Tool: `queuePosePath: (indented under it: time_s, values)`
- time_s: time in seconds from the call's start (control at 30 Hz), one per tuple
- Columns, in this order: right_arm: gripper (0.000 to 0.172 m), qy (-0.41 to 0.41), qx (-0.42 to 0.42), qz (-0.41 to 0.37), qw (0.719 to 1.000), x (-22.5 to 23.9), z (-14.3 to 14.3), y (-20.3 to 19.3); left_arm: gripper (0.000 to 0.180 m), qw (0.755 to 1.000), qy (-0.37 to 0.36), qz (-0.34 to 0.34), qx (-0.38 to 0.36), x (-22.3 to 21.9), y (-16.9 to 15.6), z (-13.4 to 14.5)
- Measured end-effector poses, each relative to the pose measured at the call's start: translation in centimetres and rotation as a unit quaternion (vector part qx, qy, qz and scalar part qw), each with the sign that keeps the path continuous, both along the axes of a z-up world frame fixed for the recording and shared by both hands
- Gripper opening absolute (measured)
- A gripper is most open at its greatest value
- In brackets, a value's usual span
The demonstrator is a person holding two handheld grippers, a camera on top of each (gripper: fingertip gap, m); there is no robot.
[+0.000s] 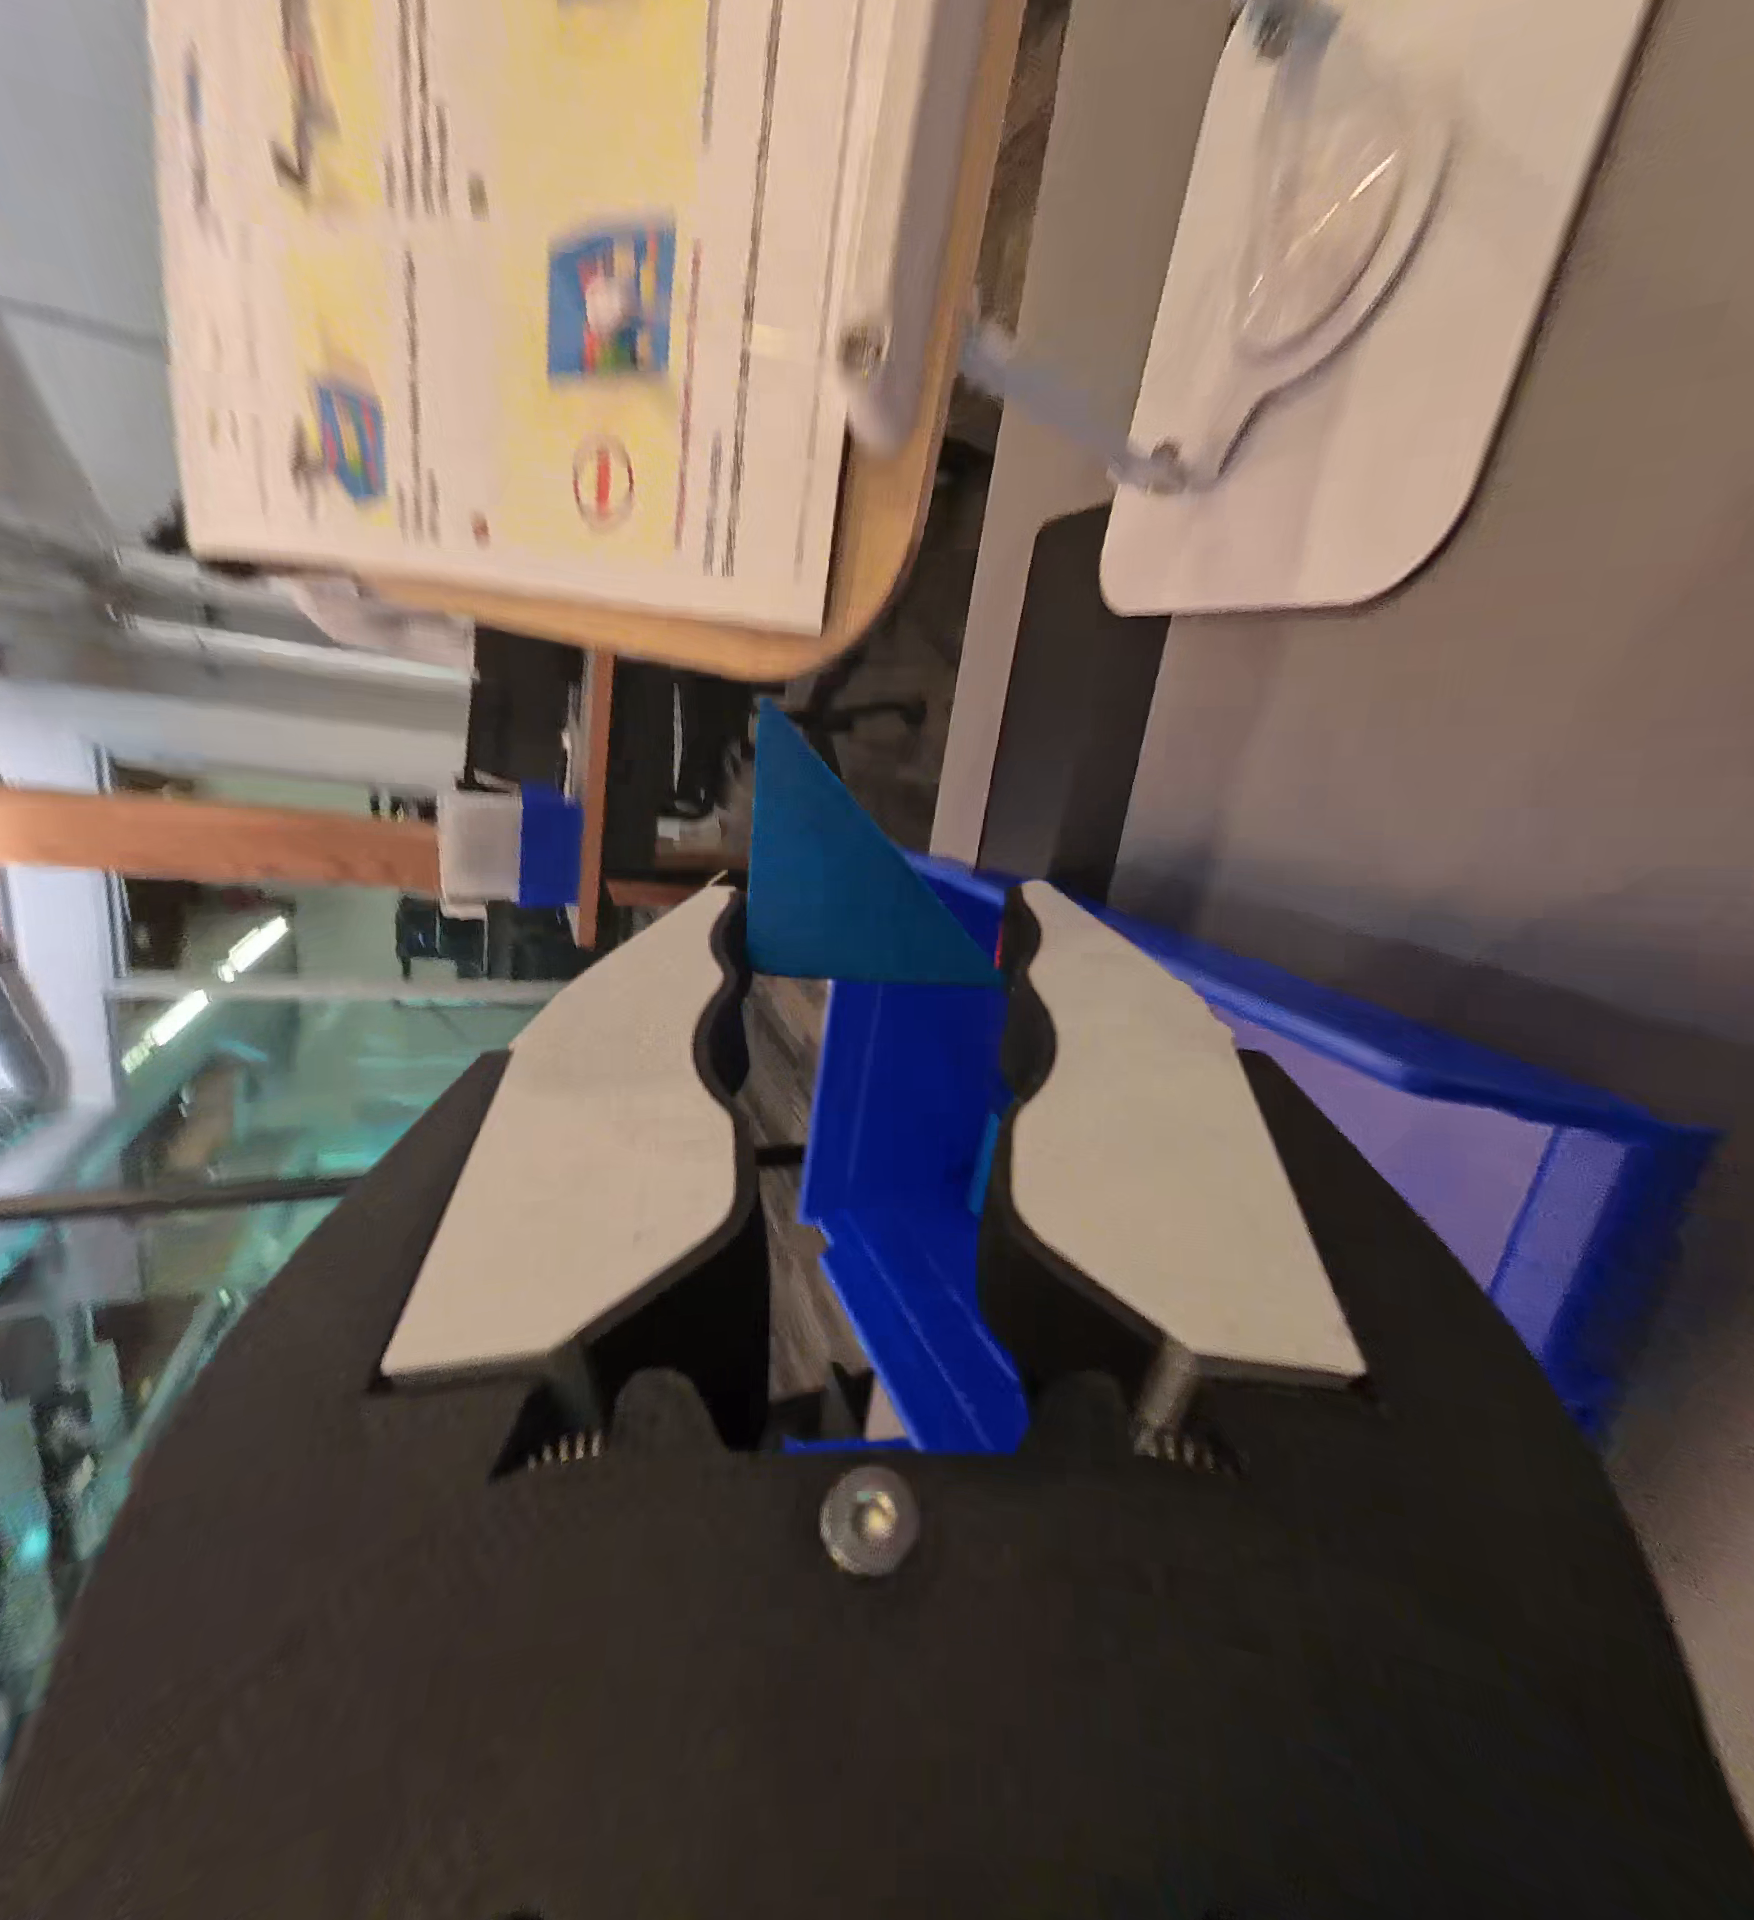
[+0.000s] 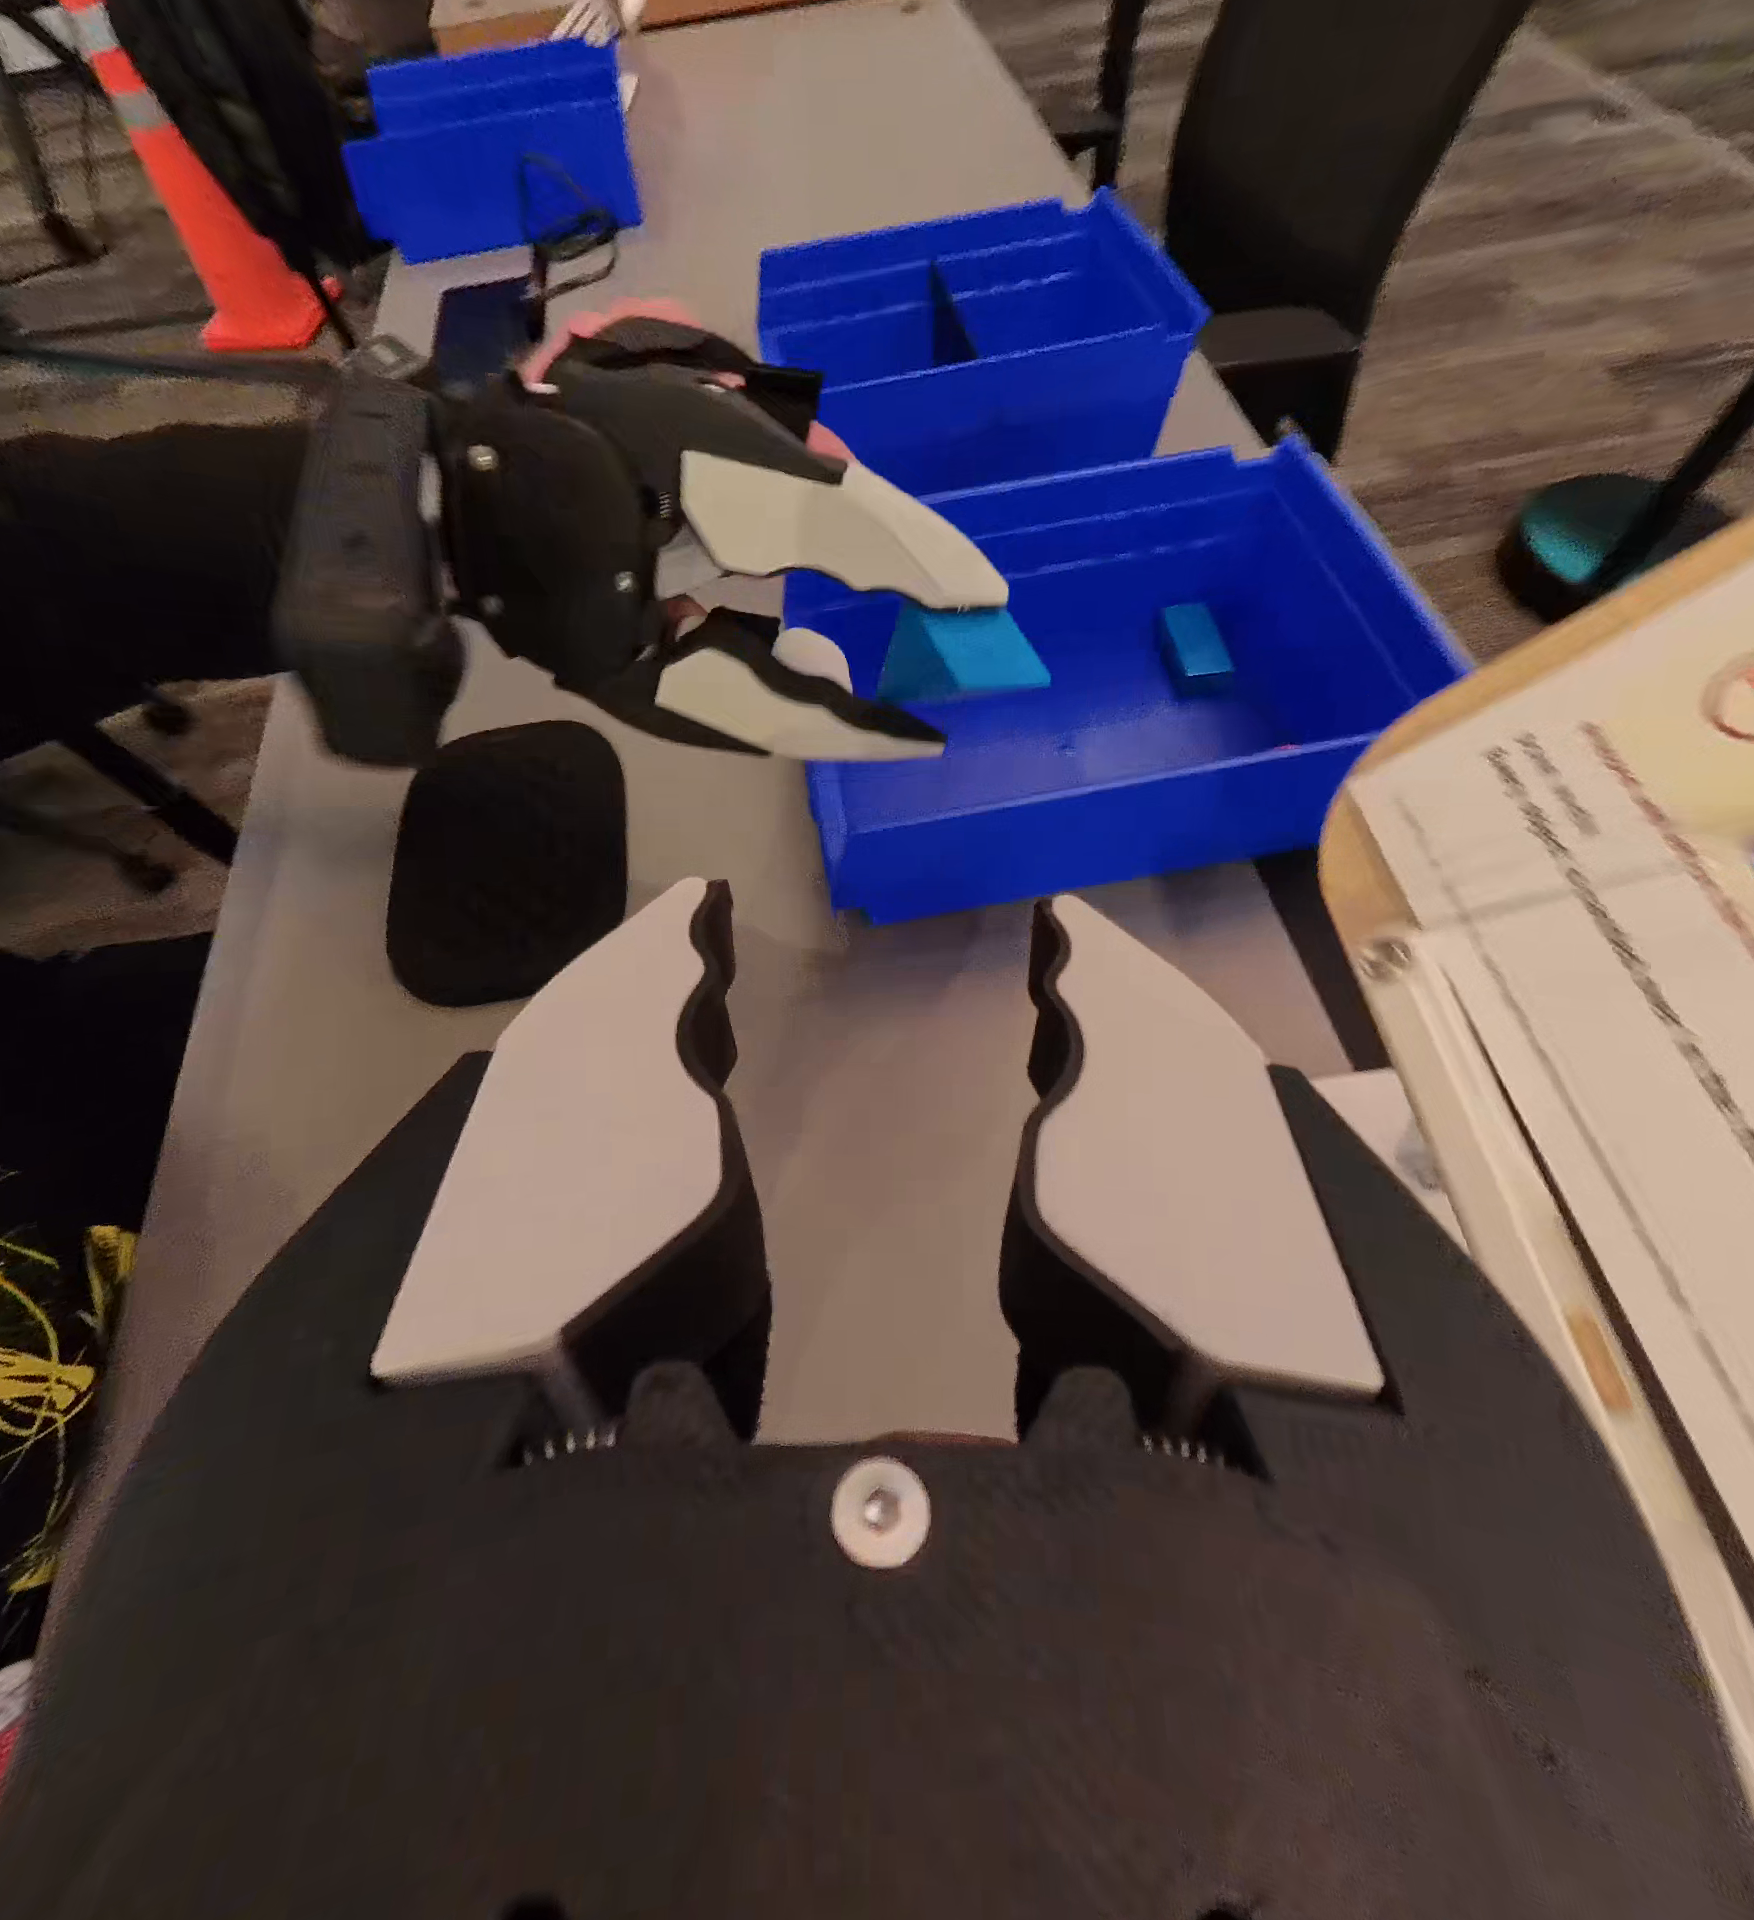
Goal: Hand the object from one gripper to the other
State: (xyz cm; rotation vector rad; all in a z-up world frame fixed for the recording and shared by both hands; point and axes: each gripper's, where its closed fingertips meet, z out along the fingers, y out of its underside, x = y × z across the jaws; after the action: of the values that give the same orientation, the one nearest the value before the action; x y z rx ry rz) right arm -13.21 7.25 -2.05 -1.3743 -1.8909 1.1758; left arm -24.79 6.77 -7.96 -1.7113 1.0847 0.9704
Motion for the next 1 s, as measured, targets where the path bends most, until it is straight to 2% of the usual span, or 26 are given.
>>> queuePosePath:
  time_s: [0.1,0.27,0.47,0.83,0.97,1.0]
  values:
    - [0.053,-0.033,0.004,0.029,0.999,-2.4,-1.1,-0.7,0.046,0.998,0.047,-0.044,0.009,3.1,-0.6,1.7]
    - [0.053,-0.089,0.015,0.065,0.994,-3.9,-2.7,-1.6,0.046,0.992,0.090,-0.090,0.003,6.5,-1.0,2.4]
    - [0.033,-0.102,0.008,0.086,0.991,-3.7,-3.7,-2.7,0.046,0.988,0.117,-0.100,0.000,7.6,-0.6,2.7]
    - [0.033,-0.116,0.011,0.078,0.990,0.6,-4.7,-2.4,0.046,0.975,0.162,-0.152,-0.022,11.6,-0.2,2.0]
    - [0.033,-0.104,0.019,0.051,0.993,4.1,-3.7,-1.3,0.047,0.976,0.131,-0.171,-0.004,14.1,-0.1,3.1]
    - [0.033,-0.099,0.031,0.034,0.994,5.5,-3.2,-0.3,0.052,0.979,0.108,-0.172,0.007,14.5,0.0,3.8]
